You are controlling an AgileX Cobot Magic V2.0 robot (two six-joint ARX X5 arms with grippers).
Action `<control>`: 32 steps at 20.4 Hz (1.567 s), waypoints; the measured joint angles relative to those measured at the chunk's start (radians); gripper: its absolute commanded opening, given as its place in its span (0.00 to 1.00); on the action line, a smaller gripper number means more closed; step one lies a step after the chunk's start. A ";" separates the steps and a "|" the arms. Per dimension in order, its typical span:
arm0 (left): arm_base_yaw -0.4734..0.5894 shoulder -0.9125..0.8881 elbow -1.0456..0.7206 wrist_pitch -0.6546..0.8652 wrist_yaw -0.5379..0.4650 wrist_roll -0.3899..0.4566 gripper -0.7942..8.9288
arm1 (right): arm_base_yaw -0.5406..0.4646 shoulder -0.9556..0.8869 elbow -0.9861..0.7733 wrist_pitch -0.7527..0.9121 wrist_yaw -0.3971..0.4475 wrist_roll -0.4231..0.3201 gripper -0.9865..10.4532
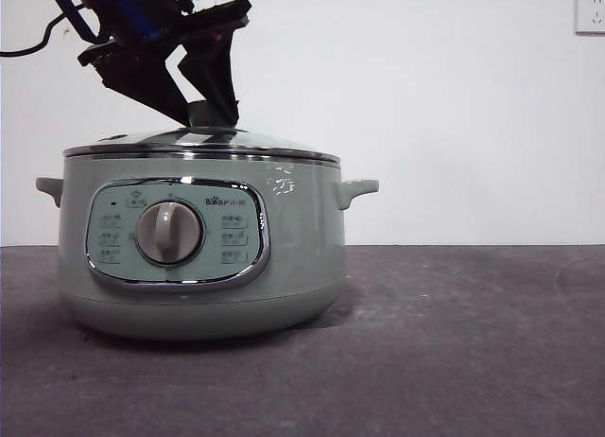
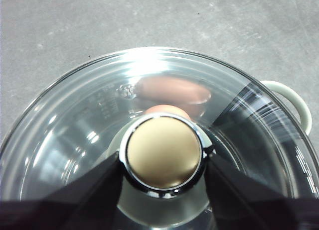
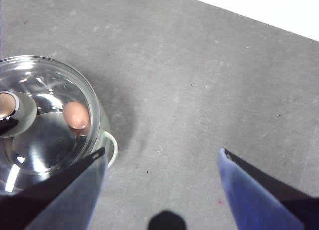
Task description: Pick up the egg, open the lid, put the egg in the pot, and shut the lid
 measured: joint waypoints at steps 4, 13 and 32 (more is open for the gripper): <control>0.000 -0.006 -0.002 0.021 -0.108 0.026 0.54 | 0.000 0.000 0.000 0.000 0.000 0.000 0.41; -0.003 -0.381 -0.007 -0.027 -0.138 0.037 0.48 | -0.001 -0.018 -0.001 -0.116 0.000 0.000 0.07; -0.011 -0.874 -0.206 -0.274 -0.185 0.063 0.07 | 0.000 -0.780 -1.173 0.711 0.026 0.018 0.08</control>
